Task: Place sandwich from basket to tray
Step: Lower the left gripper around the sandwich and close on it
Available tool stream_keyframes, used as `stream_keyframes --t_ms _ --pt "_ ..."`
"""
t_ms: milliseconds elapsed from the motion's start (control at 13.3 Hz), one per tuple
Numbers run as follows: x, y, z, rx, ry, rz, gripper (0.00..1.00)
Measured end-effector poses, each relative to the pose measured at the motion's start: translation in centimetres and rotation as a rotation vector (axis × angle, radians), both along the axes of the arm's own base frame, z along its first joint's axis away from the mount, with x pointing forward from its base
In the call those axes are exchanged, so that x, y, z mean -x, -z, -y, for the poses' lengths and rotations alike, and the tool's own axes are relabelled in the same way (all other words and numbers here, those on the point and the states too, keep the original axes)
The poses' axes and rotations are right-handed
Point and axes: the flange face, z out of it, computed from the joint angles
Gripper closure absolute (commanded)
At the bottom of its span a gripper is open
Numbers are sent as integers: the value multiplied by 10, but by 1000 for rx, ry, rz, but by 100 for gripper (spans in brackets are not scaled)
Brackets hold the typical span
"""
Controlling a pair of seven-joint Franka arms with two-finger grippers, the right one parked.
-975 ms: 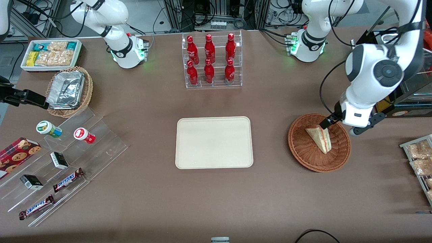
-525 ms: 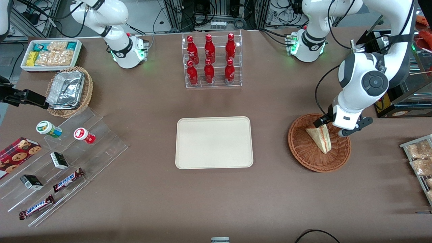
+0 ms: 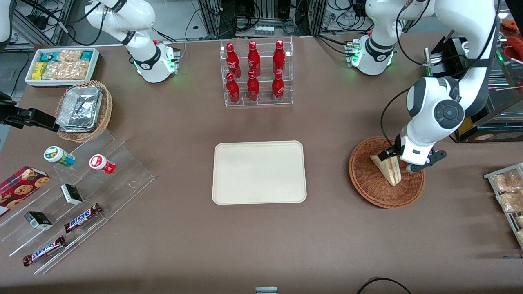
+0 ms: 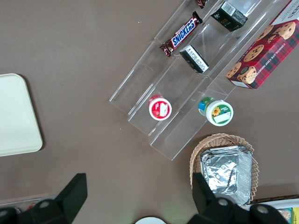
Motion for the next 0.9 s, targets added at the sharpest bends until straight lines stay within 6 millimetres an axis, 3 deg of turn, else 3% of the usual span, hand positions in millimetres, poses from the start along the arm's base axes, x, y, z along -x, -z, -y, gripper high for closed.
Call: stream_keyframes --t_ms 225,300,375,450,900 --pt "-3 26 0 4 -32 -1 0" --pt "-3 33 0 5 -37 -6 6" --pt "-3 38 0 4 -43 -11 49" --pt "-3 41 0 4 -54 -16 99" --pt "-2 43 1 0 -91 -23 100"
